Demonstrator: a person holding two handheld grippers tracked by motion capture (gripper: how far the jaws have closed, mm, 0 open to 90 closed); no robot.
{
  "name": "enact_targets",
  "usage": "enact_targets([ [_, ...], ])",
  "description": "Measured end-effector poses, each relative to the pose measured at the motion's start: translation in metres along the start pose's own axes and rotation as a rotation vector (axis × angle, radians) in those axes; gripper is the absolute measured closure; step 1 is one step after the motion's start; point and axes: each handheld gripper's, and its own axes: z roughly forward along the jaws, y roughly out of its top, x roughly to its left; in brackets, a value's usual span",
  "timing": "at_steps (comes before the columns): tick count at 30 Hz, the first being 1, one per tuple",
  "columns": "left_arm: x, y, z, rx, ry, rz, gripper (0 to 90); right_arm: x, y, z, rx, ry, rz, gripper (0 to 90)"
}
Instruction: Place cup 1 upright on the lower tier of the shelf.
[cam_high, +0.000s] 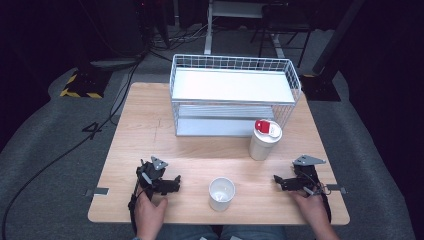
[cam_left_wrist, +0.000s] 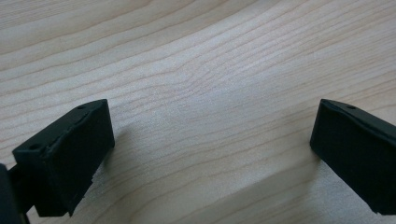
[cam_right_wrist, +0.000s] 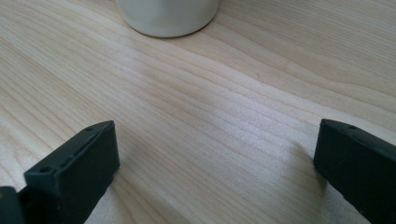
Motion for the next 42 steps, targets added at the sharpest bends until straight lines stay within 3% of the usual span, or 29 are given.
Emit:
enact_targets([
  [12, 0.006, -0.003, -0.003, 0.001, -0.049, 0.057, 0.5, 0.0, 0.0, 0.0, 0.001, -0.011, 0.007, 0.1],
  [19, 0.008, -0.003, -0.005, 0.006, -0.058, 0.04, 0.4, 0.0, -0.001, -0.001, 0.0, -0.015, 0.01, 0.2],
  [23, 0.009, -0.001, -0.01, -0.025, -0.075, 0.023, 0.4, 0.001, -0.001, -0.001, -0.001, -0.018, 0.017, 0.2],
  [26, 0.005, -0.001, -0.022, -0.092, -0.109, 0.03, 0.2, 0.001, -0.001, -0.001, -0.001, -0.018, 0.017, 0.2],
  [35, -0.005, -0.005, -0.05, -0.19, -0.193, 0.053, 0.2, 0.001, -0.001, -0.001, 0.0, -0.021, 0.019, 0.1],
  [41, -0.012, -0.009, -0.061, -0.216, -0.221, 0.086, 0.2, 0.001, -0.001, -0.001, 0.0, -0.021, 0.019, 0.2],
  [42, -0.015, -0.01, -0.064, -0.232, -0.237, 0.106, 0.2, 0.001, -0.001, -0.001, 0.0, -0.021, 0.019, 0.2],
])
